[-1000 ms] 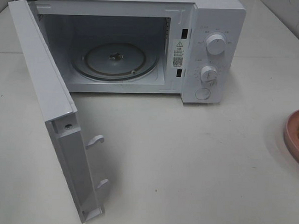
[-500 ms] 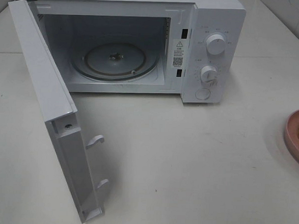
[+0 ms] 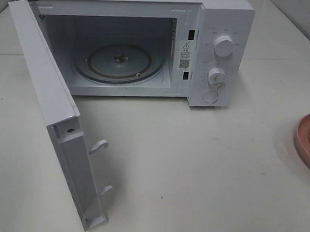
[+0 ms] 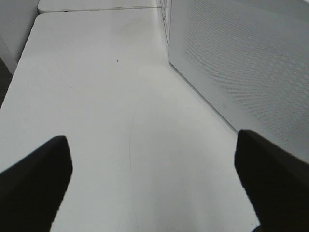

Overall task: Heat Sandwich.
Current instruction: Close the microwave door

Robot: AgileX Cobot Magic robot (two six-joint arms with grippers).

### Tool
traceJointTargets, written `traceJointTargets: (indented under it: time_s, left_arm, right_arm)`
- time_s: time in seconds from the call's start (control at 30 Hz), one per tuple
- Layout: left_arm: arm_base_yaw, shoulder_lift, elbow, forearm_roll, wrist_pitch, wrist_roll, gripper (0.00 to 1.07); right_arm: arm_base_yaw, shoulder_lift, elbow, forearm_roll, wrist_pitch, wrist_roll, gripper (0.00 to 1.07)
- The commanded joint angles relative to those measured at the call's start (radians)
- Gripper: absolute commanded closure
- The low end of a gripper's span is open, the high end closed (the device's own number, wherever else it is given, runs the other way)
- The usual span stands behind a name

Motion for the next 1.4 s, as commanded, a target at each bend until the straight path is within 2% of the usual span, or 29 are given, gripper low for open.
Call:
traceJointTargets:
  time_s: [0.03, 0.07, 0.1, 0.2, 0.3, 0.33, 0.37, 0.4, 0.5, 0.63, 0.7, 0.77, 0.8, 0.87, 0.9, 1.13, 1.23, 1.3, 1.4]
  left_arm:
    - [0.005, 0.070, -0.005, -0.005, -0.065, 0.000, 0.35]
    - [0.005, 0.112, -0.005, -0.005, -0.094, 0.000, 0.44]
    - [0.005, 0.112, -0.005, -0.005, -0.094, 0.000, 0.44]
    - [0.005, 0.204, -0.005, -0.005, -0.147, 0.000, 0.60]
    - [0.005, 0.255, 0.000, -0.005, -0.181, 0.000, 0.68]
    - [0.005, 0.280, 0.005, -0.005, -0.200, 0.000, 0.74]
    - [0.005, 0.328, 0.013, -0.005, -0.230, 0.000, 0.88]
    - [0.005, 0.328, 0.013, -0.005, -0.230, 0.000, 0.88]
    - [0.005, 0.419, 0.045, -0.004, -0.326, 0.001, 1.07]
    - [0.005, 0.477, 0.090, -0.004, -0.446, 0.001, 1.07]
    - [0.005, 0.528, 0.147, -0.004, -0.608, 0.001, 1.07]
    - [0.005, 0.541, 0.164, -0.004, -0.670, 0.001, 1.07]
    - [0.005, 0.578, 0.205, -0.004, -0.788, 0.001, 1.07]
    - [0.005, 0.617, 0.239, -0.004, -0.911, 0.001, 1.07]
    - [0.005, 0.617, 0.239, -0.004, -0.911, 0.001, 1.07]
    - [0.005, 0.822, 0.272, -0.004, -1.260, 0.001, 1.07]
    - [0.005, 0.876, 0.272, 0.003, -1.337, 0.000, 1.07]
    - [0.005, 0.947, 0.272, 0.037, -1.446, -0.004, 1.07]
    - [0.005, 0.985, 0.272, 0.086, -1.512, -0.019, 1.07]
  right_arm:
    - [-0.005, -0.029, 0.000, 0.001, -0.003, 0.001, 0.34]
    - [-0.005, -0.029, 0.000, 0.001, -0.003, 0.001, 0.34]
    - [-0.005, -0.029, 0.000, 0.001, -0.003, 0.001, 0.34]
    - [-0.005, -0.029, 0.000, 0.001, -0.003, 0.001, 0.34]
    - [-0.005, -0.029, 0.000, 0.001, -0.003, 0.001, 0.34]
    - [-0.005, -0.029, 0.000, 0.001, -0.003, 0.001, 0.34]
    - [-0.005, -0.029, 0.000, 0.001, -0.003, 0.001, 0.34]
    - [-0.005, -0.029, 0.000, 0.001, -0.003, 0.001, 0.34]
    - [-0.005, -0.029, 0.000, 0.001, -0.003, 0.001, 0.34]
    - [-0.005, -0.029, 0.000, 0.001, -0.003, 0.001, 0.34]
    - [-0.005, -0.029, 0.000, 0.001, -0.003, 0.001, 0.34]
    - [-0.005, -0.029, 0.000, 0.001, -0.003, 0.001, 0.34]
    - [-0.005, -0.029, 0.000, 0.001, -0.003, 0.001, 0.34]
    - [-0.005, -0.029, 0.000, 0.001, -0.003, 0.001, 0.34]
    - [-0.005, -0.029, 0.000, 0.001, -0.003, 0.001, 0.34]
    - [-0.005, -0.029, 0.000, 0.001, -0.003, 0.001, 0.34]
    - [-0.005, -0.029, 0.000, 0.001, -0.003, 0.001, 0.34]
    - [-0.005, -0.029, 0.000, 0.001, -0.003, 0.001, 0.34]
    - [-0.005, -0.029, 0.000, 0.001, -0.003, 0.001, 0.34]
